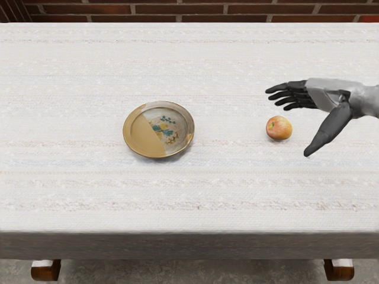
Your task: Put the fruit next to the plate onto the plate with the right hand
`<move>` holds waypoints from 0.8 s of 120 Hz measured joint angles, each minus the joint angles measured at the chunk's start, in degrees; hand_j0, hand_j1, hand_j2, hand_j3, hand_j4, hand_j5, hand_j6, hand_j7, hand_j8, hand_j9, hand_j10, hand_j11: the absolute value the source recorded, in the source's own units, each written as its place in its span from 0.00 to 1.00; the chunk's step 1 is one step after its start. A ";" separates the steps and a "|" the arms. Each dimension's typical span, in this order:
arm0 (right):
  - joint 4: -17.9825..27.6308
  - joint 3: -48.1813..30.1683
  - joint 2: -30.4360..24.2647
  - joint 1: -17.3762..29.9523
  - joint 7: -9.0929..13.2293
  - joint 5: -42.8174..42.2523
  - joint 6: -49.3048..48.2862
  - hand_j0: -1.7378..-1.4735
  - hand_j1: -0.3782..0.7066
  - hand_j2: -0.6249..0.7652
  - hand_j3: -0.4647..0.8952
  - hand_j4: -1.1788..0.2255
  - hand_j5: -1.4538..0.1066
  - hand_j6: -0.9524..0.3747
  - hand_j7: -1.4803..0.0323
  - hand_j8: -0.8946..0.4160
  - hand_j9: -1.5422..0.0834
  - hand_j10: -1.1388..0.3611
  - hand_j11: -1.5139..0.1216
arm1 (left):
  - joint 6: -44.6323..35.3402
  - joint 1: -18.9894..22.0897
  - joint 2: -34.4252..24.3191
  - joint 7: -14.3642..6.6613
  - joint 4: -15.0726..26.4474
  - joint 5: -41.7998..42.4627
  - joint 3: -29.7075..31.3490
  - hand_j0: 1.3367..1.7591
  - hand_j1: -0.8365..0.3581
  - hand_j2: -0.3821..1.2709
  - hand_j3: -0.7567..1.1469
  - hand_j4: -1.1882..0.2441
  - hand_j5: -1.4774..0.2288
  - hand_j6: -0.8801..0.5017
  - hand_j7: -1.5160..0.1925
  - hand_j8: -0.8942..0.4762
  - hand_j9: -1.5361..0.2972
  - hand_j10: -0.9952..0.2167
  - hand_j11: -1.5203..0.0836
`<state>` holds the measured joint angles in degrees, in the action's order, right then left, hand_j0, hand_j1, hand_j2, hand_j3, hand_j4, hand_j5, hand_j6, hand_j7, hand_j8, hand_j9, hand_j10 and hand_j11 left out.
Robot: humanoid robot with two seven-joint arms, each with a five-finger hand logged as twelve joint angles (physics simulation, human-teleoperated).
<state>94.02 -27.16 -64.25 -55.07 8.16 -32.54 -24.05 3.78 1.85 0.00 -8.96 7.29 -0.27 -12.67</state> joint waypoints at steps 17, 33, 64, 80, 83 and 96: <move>1.15 0.10 4.49 2.95 0.31 -9.77 13.57 0.30 0.26 0.42 0.34 0.69 0.76 0.56 0.80 0.52 0.78 0.62 0.76 | 0.00 0.00 0.00 0.00 0.00 0.00 0.00 0.76 0.75 0.26 0.40 0.66 0.68 0.46 0.70 0.48 0.67 0.62 0.75; -1.70 3.60 10.82 4.71 0.48 -16.59 23.23 0.30 0.29 0.42 0.34 0.67 0.73 0.53 0.77 0.50 0.76 0.60 0.74 | 0.00 0.00 0.00 0.00 0.00 0.00 0.00 0.76 0.75 0.26 0.40 0.66 0.68 0.46 0.70 0.48 0.67 0.62 0.75; -7.93 7.56 17.40 5.59 0.48 -21.42 28.66 0.30 0.33 0.41 0.34 0.64 0.70 0.50 0.74 0.46 0.72 0.57 0.70 | 0.00 0.00 0.00 0.00 0.00 0.00 0.00 0.76 0.75 0.26 0.40 0.66 0.68 0.46 0.70 0.48 0.67 0.62 0.75; -10.03 8.80 18.68 5.66 0.46 -22.23 30.09 0.30 0.35 0.41 0.34 0.63 0.69 0.49 0.73 0.46 0.72 0.56 0.69 | 0.00 0.00 0.00 0.00 0.00 0.00 0.00 0.76 0.75 0.26 0.40 0.66 0.68 0.46 0.70 0.48 0.67 0.62 0.75; -10.31 8.94 18.78 5.67 0.46 -22.30 30.30 0.30 0.35 0.41 0.34 0.63 0.69 0.49 0.73 0.46 0.71 0.56 0.69 | 0.00 0.00 0.00 0.00 0.00 0.00 0.00 0.76 0.75 0.26 0.40 0.66 0.68 0.46 0.70 0.48 0.67 0.62 0.75; -11.11 9.83 18.93 5.64 0.86 -22.46 31.29 0.30 0.35 0.41 0.34 0.63 0.68 0.49 0.72 0.45 0.71 0.56 0.69 | 0.00 0.00 0.00 0.00 0.00 0.00 0.00 0.76 0.75 0.26 0.40 0.66 0.68 0.46 0.70 0.48 0.67 0.62 0.75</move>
<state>82.91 -17.33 -45.31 -49.43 9.02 -55.00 7.25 3.78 1.85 0.00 -8.96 7.29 -0.27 -12.67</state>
